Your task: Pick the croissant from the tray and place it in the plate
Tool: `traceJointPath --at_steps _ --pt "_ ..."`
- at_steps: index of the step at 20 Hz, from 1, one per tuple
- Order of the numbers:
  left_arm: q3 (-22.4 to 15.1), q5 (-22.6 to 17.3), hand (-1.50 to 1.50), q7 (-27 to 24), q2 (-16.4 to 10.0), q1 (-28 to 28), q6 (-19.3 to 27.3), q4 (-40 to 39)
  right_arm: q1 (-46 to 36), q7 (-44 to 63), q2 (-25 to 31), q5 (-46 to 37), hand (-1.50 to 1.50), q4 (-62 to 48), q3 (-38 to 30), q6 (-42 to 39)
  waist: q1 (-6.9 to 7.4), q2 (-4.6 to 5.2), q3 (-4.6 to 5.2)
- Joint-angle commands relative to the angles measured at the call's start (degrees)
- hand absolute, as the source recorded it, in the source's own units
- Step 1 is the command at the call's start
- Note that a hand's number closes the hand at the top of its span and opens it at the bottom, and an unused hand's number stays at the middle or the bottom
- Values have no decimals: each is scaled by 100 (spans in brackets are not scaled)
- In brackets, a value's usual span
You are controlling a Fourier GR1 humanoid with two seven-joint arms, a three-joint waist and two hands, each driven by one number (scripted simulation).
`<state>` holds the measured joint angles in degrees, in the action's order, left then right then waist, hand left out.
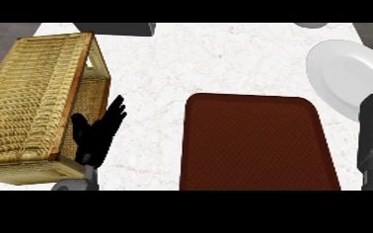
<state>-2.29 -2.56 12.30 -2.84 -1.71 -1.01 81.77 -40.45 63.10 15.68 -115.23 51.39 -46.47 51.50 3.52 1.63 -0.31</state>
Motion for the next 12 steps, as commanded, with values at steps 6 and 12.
traceJointPath --at_steps 6,12 --pt "-45 11 0 3 88 204 11 0 -146 499 317 867 -150 -1382 -1336 265 -56 -28 -4" --pt "47 -53 0 165 8 45 -68 48 -314 -767 728 2250 -150 -2619 -1501 1114 -45 -12 -26"
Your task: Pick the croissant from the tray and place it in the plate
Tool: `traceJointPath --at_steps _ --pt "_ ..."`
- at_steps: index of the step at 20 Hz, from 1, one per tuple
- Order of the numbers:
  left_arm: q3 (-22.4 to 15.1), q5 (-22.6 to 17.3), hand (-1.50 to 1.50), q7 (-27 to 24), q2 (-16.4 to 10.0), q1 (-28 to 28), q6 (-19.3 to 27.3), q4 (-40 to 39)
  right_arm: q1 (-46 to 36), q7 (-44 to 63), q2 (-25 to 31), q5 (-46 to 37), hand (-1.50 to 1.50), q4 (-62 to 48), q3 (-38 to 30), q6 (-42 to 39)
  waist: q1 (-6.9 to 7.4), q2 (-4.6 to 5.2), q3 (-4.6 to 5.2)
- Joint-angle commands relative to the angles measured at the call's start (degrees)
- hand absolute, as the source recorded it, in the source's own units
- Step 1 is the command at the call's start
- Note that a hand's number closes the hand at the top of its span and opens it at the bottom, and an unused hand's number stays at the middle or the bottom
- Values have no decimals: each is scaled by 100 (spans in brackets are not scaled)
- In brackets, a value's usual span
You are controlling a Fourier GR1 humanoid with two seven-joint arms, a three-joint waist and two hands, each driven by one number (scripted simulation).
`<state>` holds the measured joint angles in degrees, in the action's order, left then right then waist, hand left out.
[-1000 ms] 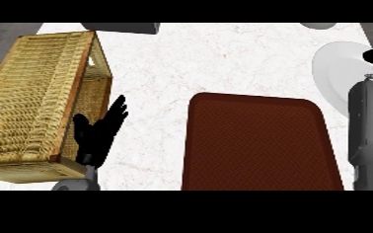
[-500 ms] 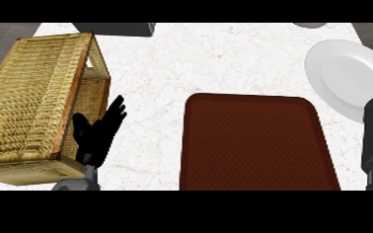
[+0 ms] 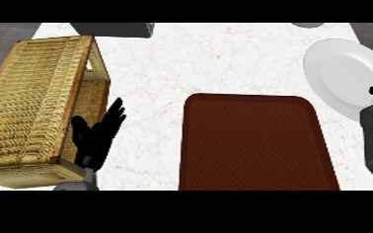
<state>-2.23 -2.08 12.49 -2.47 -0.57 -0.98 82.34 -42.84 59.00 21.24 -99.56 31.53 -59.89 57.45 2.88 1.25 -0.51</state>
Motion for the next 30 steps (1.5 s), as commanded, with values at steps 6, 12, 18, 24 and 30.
traceJointPath --at_steps 6,12,18,24,30 --pt "56 47 0 18 45 -9 88 -174 -37 -1804 136 1641 -150 -531 36 1656 -76 -12 -6" --pt "164 -8 0 67 -14 -36 44 -175 -146 -2358 -105 2534 -150 -132 191 2551 -79 -28 8" --pt "101 9 0 289 -55 243 34 274 305 -3020 -821 4398 -150 1151 1362 2208 -256 -146 25" --pt "126 91 0 122 120 144 203 -23 1623 -3412 -1574 5824 -150 2901 2913 1697 -326 -145 39" --pt "102 82 0 136 83 340 110 165 2397 -3600 -2105 5982 -150 3194 3618 2047 -277 -130 51"
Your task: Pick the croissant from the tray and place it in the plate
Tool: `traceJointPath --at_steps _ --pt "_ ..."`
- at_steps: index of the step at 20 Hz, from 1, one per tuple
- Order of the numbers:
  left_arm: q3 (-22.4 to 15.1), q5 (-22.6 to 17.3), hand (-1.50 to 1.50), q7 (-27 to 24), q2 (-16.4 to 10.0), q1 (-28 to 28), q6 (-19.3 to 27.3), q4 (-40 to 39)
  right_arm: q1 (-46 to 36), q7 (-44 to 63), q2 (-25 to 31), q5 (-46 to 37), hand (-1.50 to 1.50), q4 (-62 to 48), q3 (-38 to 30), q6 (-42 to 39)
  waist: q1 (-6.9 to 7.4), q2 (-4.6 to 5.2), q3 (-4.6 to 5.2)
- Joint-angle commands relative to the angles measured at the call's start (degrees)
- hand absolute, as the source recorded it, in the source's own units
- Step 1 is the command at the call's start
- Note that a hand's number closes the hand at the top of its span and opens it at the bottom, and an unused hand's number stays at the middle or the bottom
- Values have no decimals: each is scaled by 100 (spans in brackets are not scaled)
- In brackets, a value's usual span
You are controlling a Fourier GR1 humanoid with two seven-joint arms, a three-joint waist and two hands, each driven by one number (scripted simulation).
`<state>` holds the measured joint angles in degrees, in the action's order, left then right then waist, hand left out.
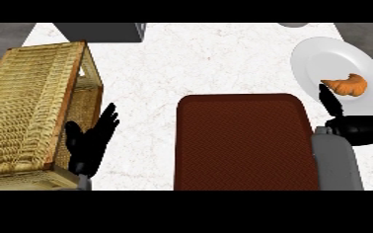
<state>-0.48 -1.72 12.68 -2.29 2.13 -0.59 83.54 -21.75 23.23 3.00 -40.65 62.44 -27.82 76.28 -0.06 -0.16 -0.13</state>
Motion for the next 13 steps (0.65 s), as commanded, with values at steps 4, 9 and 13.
traceJointPath --at_steps 4,9,13 --pt "-142 12 0 625 18 113 72 655 860 490 -292 -17 -150 205 1178 504 16 -1 15" --pt "171 -230 0 -114 -208 236 -396 -39 974 1509 -298 -857 -150 393 1393 392 7 6 20" --pt "70 -15 0 234 18 -308 -22 -196 626 1937 -299 -1440 -150 55 1129 385 3 12 18"
